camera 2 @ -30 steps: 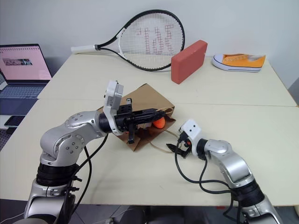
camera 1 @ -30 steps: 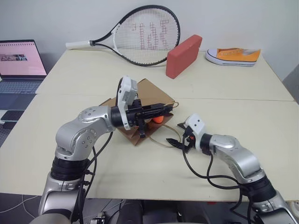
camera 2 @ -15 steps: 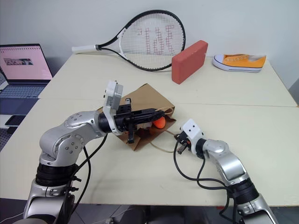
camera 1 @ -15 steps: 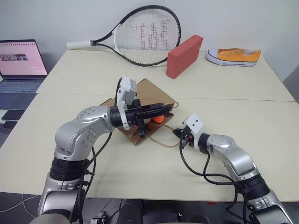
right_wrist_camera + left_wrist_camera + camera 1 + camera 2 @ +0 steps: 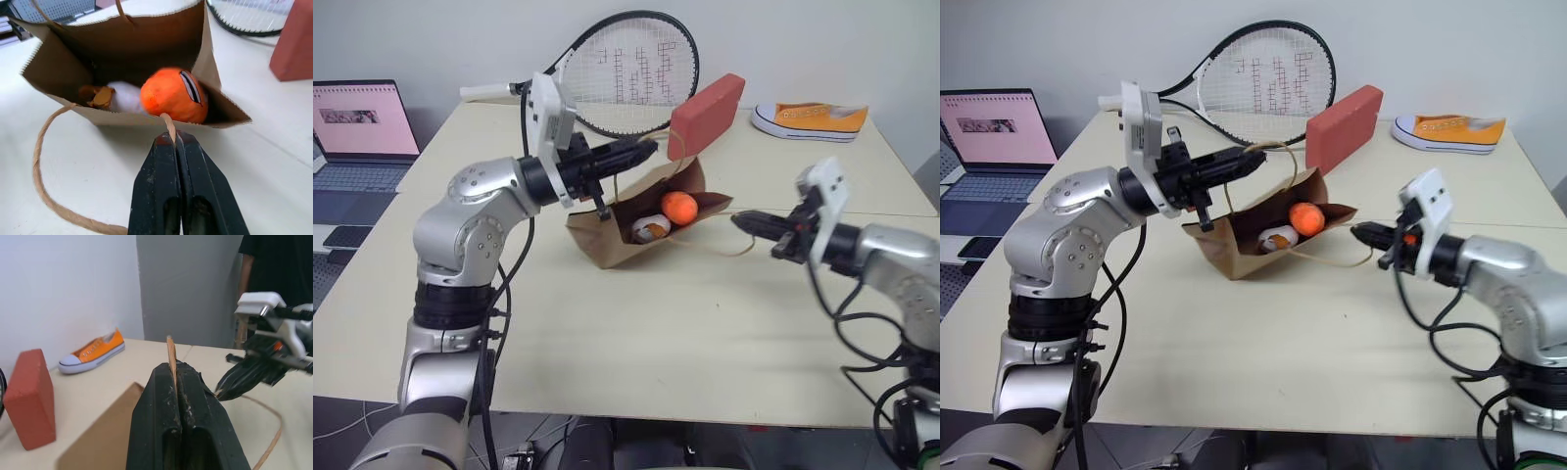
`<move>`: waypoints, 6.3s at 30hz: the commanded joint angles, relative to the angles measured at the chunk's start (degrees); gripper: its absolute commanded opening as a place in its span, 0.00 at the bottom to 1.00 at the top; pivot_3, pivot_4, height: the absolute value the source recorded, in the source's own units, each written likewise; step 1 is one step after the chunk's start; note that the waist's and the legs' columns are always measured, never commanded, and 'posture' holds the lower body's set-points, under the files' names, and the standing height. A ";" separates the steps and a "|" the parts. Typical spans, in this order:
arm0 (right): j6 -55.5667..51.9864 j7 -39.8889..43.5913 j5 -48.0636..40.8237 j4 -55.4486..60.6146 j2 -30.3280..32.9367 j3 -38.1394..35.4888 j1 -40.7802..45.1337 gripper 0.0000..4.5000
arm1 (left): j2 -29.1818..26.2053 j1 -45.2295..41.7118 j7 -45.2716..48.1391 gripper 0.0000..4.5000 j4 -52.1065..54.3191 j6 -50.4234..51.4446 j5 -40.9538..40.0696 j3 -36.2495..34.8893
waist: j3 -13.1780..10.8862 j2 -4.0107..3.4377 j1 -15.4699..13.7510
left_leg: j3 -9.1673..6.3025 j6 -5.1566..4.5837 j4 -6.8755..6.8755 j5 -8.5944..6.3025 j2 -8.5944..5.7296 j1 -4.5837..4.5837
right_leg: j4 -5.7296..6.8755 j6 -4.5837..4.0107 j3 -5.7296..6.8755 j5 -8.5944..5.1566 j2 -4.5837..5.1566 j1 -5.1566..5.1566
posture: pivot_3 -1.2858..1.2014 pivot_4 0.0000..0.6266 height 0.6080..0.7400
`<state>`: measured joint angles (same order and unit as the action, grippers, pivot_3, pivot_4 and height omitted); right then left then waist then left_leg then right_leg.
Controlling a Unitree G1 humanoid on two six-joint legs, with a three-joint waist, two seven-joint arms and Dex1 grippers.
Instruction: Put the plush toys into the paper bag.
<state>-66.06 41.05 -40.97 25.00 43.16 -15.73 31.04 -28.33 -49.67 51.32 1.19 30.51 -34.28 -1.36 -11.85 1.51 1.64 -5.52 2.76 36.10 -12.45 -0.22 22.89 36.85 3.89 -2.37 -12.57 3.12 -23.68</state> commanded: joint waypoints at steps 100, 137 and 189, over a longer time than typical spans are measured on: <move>17.92 9.71 -12.67 13.87 17.75 -5.60 -17.15 0.98 | 5.25 15.39 6.41 0.72 -5.14 -8.94 9.90 3.84 | -0.01 -0.01 -0.03 | 0.14 0.00 0.11 0.00 0.03 0.01 | 0.00 0.13 -0.13 0.07 0.01 -0.02 | 0.52 0.24 1.00; 14.31 7.37 -17.57 28.33 14.41 -41.09 -46.55 0.98 | 3.87 1.01 33.10 0.01 -24.46 -9.26 8.15 8.09 | 0.00 0.01 -0.41 | 0.10 0.00 0.19 0.00 0.03 -0.05 | -0.03 -0.15 -0.08 -0.10 0.01 0.16 | 0.52 0.24 1.00; 36.06 33.64 4.82 -12.10 29.27 -17.27 -29.24 0.98 | -26.79 30.65 15.63 0.97 2.47 -7.59 12.43 -12.06 | -0.01 0.00 0.06 | 0.13 0.00 0.01 -0.01 0.08 -0.13 | 0.01 -0.37 -0.05 -0.23 0.03 0.08 | 0.52 0.24 1.00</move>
<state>-30.36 73.89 -36.49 12.82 72.05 -32.41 0.84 -53.86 -18.48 66.93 2.68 23.26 -20.61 -11.88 -11.86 1.51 1.70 -5.39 2.77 36.11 -12.45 -0.14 22.76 36.86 3.52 -2.41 -12.80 3.15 -23.60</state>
